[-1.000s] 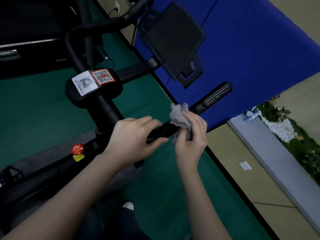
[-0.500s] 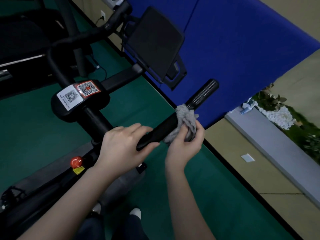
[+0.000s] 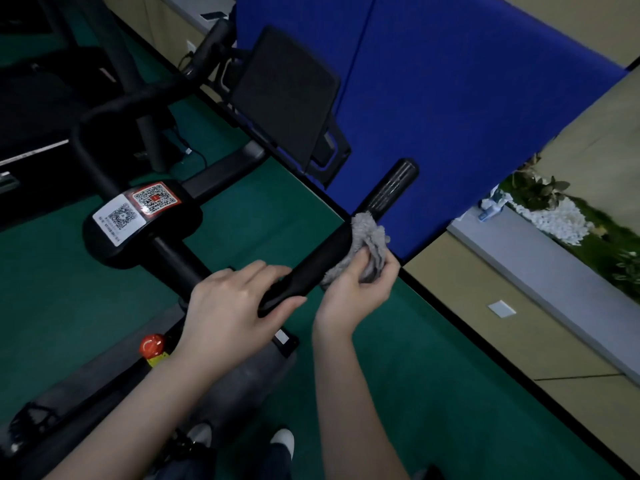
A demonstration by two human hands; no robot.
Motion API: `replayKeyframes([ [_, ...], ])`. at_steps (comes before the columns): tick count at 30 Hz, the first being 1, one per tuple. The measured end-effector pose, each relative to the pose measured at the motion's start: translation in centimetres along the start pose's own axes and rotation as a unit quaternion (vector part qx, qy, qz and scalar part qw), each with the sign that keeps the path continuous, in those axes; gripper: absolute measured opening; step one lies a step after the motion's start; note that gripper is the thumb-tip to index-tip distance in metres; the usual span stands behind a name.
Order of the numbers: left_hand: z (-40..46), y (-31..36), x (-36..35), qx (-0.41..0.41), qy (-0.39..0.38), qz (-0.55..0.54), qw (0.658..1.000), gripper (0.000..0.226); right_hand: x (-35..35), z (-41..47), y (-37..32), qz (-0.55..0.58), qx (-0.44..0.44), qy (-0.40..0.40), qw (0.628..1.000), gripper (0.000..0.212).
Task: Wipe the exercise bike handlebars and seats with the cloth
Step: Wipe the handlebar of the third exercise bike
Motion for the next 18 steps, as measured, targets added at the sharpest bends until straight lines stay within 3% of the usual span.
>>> replayKeyframes([
  [11,0.2,0.1,-0.2,0.008,-0.026,-0.009,1.0,0.044,0.1,0.4,1.3,0.005,-0.039,-0.03,0.999,0.015],
  [15,0.7,0.2,-0.1,0.009,-0.038,0.005,0.999,0.049,-0.2,-0.4,1.8,0.018,-0.062,-0.032,0.997,0.007],
  [18,1.5,0.8,-0.4,0.017,-0.04,0.015,0.999,0.057,-0.2,-1.6,2.6,0.023,-0.094,-0.046,0.994,0.015],
])
Point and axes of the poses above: each hand's wrist, its own z-axis towards the middle knuckle, its own x-axis out of the back of the hand, y = z × x, the point moved 9 cm from there along z, towards the middle knuckle, and after that the axes turned 8 degrees about -z, right-handed, at the moved point
